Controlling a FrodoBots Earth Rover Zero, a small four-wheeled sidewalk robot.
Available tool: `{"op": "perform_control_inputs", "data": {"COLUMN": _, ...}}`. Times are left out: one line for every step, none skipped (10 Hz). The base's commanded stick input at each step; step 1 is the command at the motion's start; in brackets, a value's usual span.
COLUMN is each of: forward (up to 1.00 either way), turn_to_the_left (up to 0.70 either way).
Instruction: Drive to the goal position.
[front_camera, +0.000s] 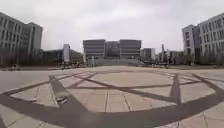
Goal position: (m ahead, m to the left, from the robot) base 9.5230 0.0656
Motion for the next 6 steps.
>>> {"op": "perform_control_inputs", "data": {"forward": 0.70, "turn_to_the_left": 0.01}}
{"op": "perform_control_inputs", "data": {"forward": 0.70, "turn_to_the_left": 0.01}}
{"op": "perform_control_inputs", "data": {"forward": 0.70, "turn_to_the_left": 0.01}}
{"op": "perform_control_inputs", "data": {"forward": 0.70, "turn_to_the_left": 0.01}}
{"op": "perform_control_inputs", "data": {"forward": 0.70, "turn_to_the_left": 0.01}}
{"op": "perform_control_inputs", "data": {"forward": 0.70, "turn_to_the_left": 0.01}}
